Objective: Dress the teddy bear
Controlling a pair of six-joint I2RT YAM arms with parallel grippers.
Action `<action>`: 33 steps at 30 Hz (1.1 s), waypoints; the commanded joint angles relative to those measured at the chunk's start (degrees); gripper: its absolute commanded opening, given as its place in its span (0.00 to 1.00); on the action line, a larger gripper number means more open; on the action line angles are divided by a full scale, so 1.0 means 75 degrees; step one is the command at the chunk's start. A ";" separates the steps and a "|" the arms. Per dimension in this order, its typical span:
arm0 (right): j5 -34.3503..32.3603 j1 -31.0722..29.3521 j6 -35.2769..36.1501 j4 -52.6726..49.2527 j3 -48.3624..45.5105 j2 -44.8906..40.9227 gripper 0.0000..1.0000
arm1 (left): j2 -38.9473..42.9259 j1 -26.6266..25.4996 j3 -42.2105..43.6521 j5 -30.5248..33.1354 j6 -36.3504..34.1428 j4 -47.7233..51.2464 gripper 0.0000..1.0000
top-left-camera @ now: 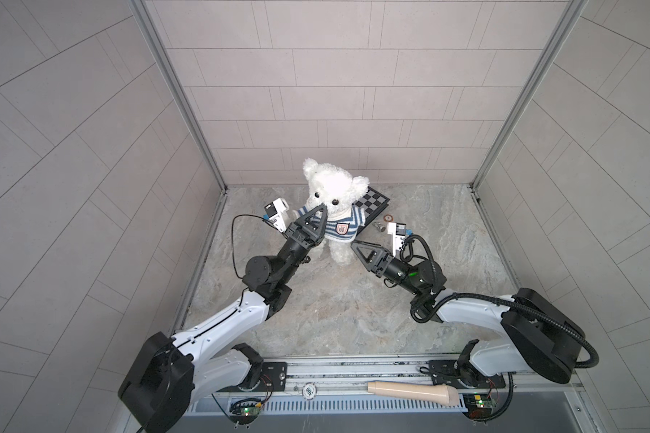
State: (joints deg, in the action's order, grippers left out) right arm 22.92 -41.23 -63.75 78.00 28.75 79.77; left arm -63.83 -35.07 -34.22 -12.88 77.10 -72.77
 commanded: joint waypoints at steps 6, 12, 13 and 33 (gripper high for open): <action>0.0174 0.0060 -0.0354 0.0464 0.0389 0.0178 0.44 | 0.0131 -0.0073 -0.0225 -0.0251 -0.0233 -0.0571 0.00; 0.0242 0.0057 -0.0389 0.0464 0.0559 0.0342 0.41 | 0.0120 -0.0094 -0.0194 -0.0261 -0.0258 -0.0571 0.00; 0.0245 0.0054 -0.0389 0.0464 0.0561 0.0356 0.40 | 0.0106 -0.0097 -0.0201 -0.0262 -0.0251 -0.0572 0.00; 0.0240 0.0106 0.0061 0.0452 0.0355 0.0596 0.00 | -0.0015 -0.0164 -0.0197 -0.0193 -0.0195 -0.0568 0.00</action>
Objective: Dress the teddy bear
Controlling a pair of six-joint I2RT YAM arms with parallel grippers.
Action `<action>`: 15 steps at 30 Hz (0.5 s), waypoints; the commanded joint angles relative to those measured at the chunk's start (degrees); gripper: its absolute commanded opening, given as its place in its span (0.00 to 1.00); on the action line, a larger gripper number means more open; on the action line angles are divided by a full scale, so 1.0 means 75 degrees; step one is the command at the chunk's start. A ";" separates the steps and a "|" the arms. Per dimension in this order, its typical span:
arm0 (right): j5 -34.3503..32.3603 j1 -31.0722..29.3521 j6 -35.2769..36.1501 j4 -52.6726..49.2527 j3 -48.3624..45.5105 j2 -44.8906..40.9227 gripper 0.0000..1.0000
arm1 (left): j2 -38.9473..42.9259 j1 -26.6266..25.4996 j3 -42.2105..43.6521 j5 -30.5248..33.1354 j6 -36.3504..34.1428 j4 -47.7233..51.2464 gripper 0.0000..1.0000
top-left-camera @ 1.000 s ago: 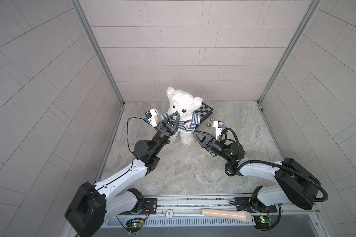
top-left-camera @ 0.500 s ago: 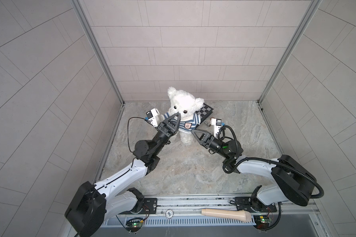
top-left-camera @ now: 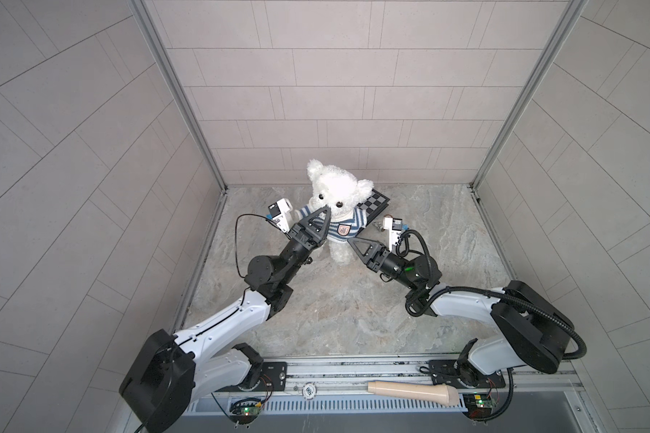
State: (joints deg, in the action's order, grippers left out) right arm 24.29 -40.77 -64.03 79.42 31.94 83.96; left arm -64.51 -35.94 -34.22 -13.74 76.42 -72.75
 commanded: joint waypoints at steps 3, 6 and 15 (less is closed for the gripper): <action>-0.0124 0.0154 0.0161 0.0263 -0.0316 0.0196 0.00 | 0.0116 -0.0047 -0.0185 -0.0043 -0.0111 -0.0570 0.00; -0.0052 0.0191 0.0580 -0.0026 -0.0406 0.0387 0.00 | 0.0195 -0.0047 -0.0194 -0.0002 -0.0059 -0.0583 0.00; -0.0531 0.0191 0.2938 -0.3416 -0.0469 -0.0190 0.00 | 0.0422 -0.0042 -0.0222 0.0117 -0.0040 -0.0583 0.00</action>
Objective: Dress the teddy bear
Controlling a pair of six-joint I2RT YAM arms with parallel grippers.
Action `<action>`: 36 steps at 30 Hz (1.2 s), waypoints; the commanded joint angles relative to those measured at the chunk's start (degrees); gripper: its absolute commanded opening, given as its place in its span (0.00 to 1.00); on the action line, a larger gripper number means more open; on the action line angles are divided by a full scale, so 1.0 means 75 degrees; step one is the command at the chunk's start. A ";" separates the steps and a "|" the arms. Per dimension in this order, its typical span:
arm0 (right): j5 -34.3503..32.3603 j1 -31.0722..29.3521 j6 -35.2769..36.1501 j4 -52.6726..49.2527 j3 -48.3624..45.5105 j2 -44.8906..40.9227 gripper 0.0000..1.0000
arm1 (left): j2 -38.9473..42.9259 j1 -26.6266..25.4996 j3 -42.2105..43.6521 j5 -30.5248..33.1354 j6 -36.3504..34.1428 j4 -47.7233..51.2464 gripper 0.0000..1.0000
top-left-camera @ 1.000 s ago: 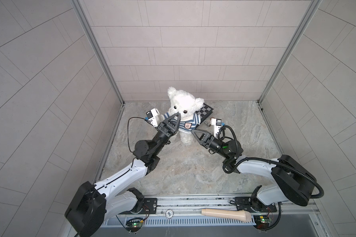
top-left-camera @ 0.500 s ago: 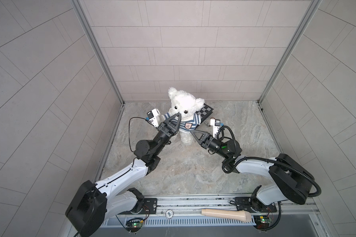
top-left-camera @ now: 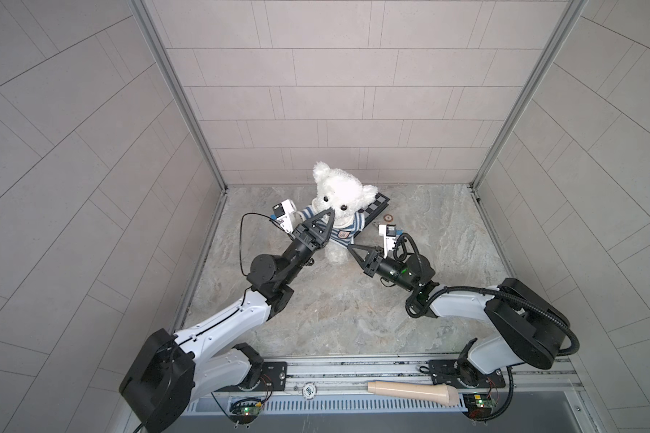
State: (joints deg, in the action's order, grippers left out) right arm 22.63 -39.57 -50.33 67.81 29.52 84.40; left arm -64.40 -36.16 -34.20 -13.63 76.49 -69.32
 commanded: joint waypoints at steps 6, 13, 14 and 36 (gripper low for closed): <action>-0.0658 0.0038 0.1931 -0.3170 -0.0107 -0.0669 0.00 | 0.0510 -0.0002 -0.0233 0.0231 -0.0062 -0.1031 0.00; -0.0624 0.0039 0.1955 -0.3147 -0.0142 -0.0595 0.00 | 0.0641 0.0051 -0.0132 0.0308 -0.0117 -0.1008 0.00; -0.0589 0.0035 0.1964 -0.3153 -0.0126 -0.0624 0.00 | 0.0653 0.0045 -0.0111 0.0305 -0.0137 -0.0985 0.00; -0.0185 -0.0060 0.5194 -0.9336 0.1638 -0.4320 0.57 | 0.1597 -0.0548 -0.0196 0.0544 -0.6381 0.5423 0.00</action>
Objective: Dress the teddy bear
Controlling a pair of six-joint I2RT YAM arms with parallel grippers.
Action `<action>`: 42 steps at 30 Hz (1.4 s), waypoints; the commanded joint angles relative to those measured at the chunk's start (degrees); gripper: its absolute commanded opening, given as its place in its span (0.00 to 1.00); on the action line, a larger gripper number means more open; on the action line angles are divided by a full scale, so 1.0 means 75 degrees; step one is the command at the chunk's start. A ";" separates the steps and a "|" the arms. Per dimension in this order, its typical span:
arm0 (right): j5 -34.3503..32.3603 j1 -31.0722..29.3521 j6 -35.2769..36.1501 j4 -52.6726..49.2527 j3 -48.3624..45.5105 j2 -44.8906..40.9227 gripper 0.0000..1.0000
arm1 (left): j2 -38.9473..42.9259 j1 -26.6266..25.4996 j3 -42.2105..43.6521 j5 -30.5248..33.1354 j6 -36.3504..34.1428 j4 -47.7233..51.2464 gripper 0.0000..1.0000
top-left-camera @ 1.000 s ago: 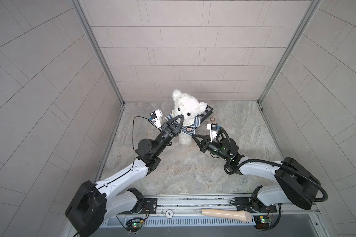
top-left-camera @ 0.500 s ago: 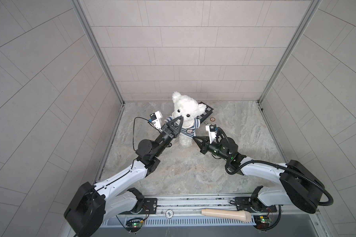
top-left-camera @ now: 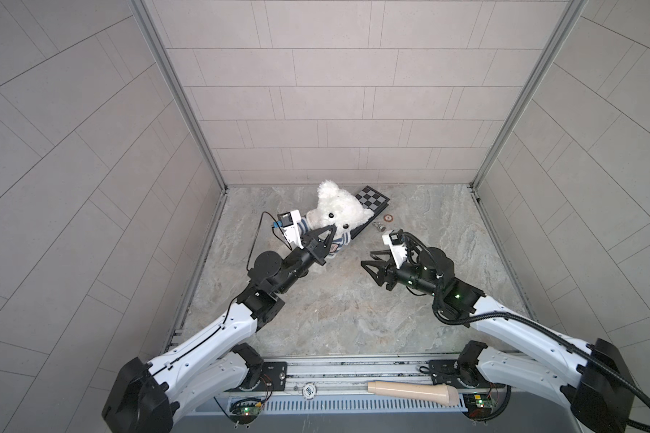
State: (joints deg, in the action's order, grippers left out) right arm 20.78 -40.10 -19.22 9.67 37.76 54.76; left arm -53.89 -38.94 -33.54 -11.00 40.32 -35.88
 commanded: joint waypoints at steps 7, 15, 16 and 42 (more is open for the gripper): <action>0.0487 0.0377 0.1728 -0.2779 0.2163 0.0138 0.62 | 0.0271 -0.0654 0.0073 0.0691 -0.2571 0.1643 0.00; 0.1041 0.0565 0.1734 -0.3088 0.2915 0.1174 0.68 | 0.0394 -0.0780 0.0459 0.0834 -0.2790 0.1658 0.00; 0.1084 0.0565 0.1677 -0.3019 0.2943 0.1287 0.69 | 0.0388 -0.0776 0.0515 0.0824 -0.2780 0.1593 0.00; 0.2391 0.0861 0.1037 -0.1524 0.2766 0.2642 0.53 | 0.0185 -0.0791 0.0843 0.0502 -0.2850 0.1107 0.00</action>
State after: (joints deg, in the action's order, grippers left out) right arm 36.12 -33.78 -12.45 -3.16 58.52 74.43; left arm -52.62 -44.66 -27.29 -6.42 20.47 -23.29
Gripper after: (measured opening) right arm 0.561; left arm 0.053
